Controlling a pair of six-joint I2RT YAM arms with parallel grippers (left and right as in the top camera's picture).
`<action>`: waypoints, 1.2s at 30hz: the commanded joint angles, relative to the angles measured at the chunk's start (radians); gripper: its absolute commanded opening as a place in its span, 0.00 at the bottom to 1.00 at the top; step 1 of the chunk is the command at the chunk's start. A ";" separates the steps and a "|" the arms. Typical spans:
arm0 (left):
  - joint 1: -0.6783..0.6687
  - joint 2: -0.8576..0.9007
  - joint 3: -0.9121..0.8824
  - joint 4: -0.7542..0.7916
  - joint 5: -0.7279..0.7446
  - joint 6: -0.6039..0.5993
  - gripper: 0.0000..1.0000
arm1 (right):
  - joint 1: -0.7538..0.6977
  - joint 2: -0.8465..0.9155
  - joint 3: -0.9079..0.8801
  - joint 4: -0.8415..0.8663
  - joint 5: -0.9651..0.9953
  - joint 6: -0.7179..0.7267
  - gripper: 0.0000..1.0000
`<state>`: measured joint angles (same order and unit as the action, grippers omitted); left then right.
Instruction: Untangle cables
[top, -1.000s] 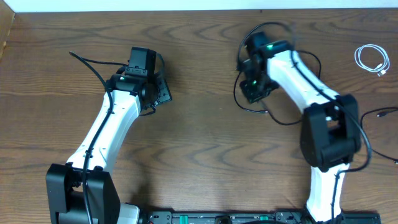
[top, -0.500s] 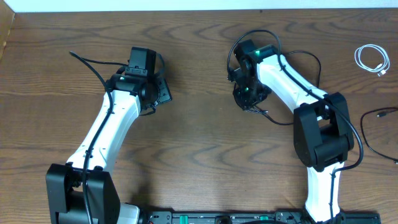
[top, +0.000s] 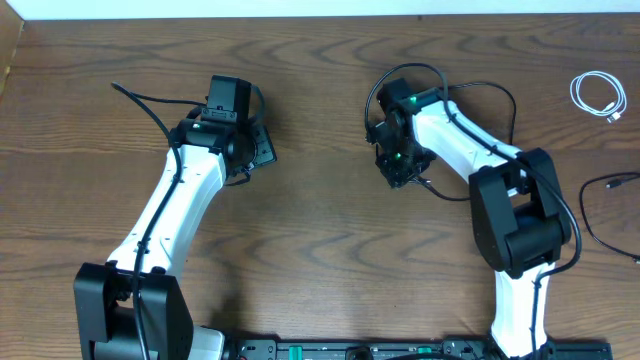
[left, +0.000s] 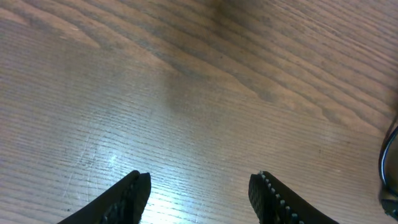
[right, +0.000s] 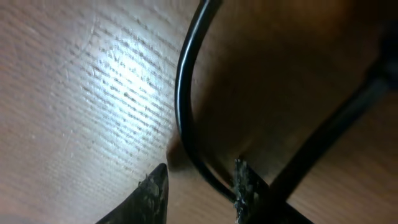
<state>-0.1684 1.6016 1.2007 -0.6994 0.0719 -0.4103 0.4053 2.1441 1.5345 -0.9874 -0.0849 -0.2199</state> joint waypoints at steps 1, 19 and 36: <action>0.002 0.013 -0.006 -0.002 -0.014 0.018 0.57 | 0.005 0.022 -0.064 0.038 0.007 -0.021 0.30; 0.002 0.013 -0.006 0.000 -0.014 0.017 0.57 | -0.028 0.012 -0.138 0.139 0.032 0.197 0.01; 0.002 0.013 -0.006 0.000 -0.014 0.017 0.57 | -0.394 -0.308 0.388 -0.062 0.023 0.414 0.01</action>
<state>-0.1684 1.6028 1.2007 -0.6991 0.0719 -0.4103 0.0872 1.9213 1.8500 -1.0538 -0.0692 0.0887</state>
